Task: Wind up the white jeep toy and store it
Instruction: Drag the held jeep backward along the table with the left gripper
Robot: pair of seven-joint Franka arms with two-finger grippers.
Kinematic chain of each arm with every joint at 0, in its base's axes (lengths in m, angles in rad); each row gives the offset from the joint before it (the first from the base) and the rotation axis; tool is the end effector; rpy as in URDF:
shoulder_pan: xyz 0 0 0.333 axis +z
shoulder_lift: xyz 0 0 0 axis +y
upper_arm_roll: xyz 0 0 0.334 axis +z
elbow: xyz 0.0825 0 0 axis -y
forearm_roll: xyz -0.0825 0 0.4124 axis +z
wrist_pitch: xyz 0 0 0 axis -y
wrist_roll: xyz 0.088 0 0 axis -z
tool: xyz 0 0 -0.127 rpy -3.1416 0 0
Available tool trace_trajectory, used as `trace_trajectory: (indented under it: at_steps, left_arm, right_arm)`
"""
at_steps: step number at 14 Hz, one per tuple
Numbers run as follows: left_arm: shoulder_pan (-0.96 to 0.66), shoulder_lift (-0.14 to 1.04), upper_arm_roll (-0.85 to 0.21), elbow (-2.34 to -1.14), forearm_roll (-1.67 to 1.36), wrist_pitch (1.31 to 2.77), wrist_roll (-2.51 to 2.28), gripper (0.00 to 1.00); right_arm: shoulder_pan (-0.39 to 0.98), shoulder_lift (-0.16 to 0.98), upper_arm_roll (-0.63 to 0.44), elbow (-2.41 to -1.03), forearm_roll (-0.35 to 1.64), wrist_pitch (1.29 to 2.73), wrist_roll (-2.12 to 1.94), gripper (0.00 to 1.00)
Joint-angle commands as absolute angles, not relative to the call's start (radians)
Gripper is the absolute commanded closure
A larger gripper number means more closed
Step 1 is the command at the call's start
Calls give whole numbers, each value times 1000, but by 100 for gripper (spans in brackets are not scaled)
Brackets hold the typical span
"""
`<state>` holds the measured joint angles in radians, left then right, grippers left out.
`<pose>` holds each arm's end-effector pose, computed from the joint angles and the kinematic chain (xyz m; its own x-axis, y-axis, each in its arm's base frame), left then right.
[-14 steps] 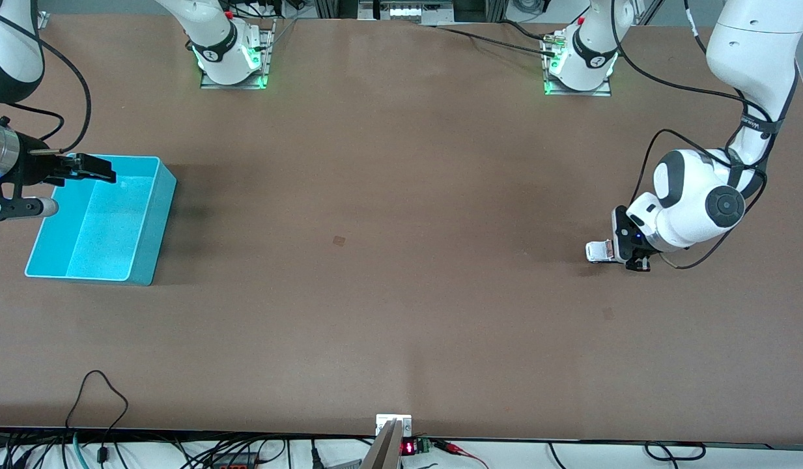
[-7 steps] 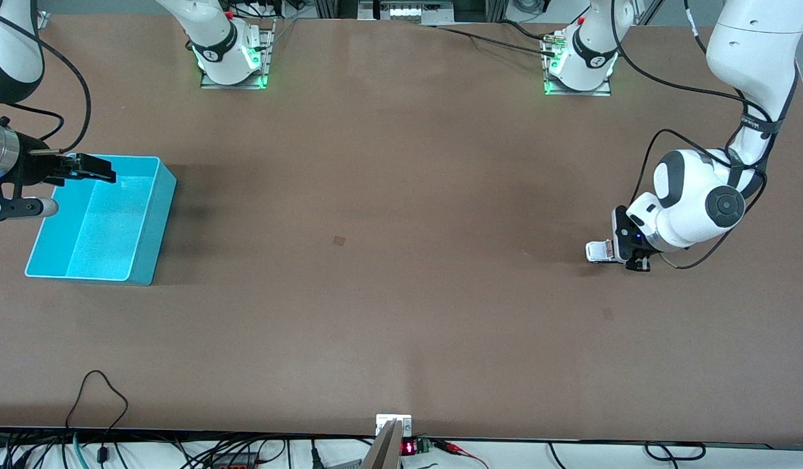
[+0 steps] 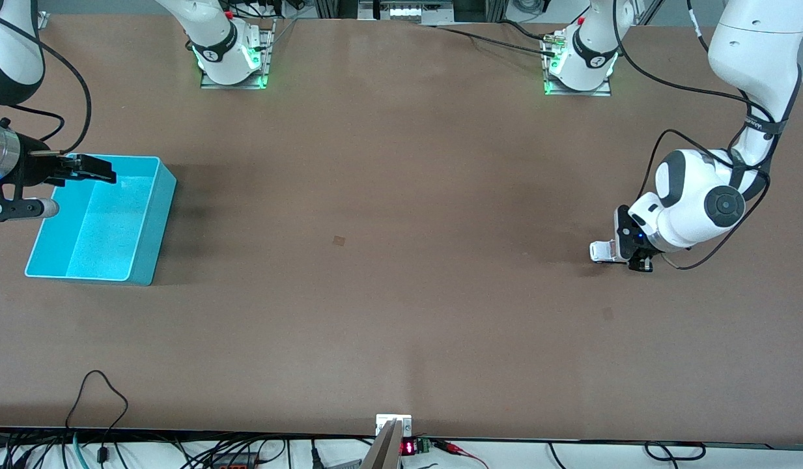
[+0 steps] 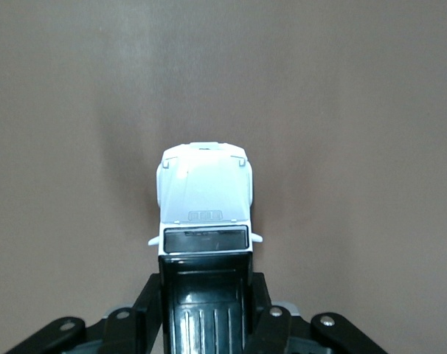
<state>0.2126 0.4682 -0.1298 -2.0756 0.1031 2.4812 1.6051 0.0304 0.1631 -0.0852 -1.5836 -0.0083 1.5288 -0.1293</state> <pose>0.6031 0.0497 0.1694 -0.0226 -0.9997 0.0019 -0.9981 0.0227 0.0567 0.6137 -0.0315 0.5156 0.9735 0.0735 -0.2166 0.0739 -0.9972 -0.0060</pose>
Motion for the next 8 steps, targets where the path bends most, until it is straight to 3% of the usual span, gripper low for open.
trace_trajectory:
  at_steps: [1, 8]
  left_arm:
    - [245, 509, -133, -2068, 132, 2488, 1624, 79]
    - [293, 566, -133, -2027, 132, 2488, 1687, 78]
  right_arm:
    - [31, 161, -84, -1578, -15, 1514, -146, 0]
    - [34, 160, -84, -1578, -15, 1503, -144, 0]
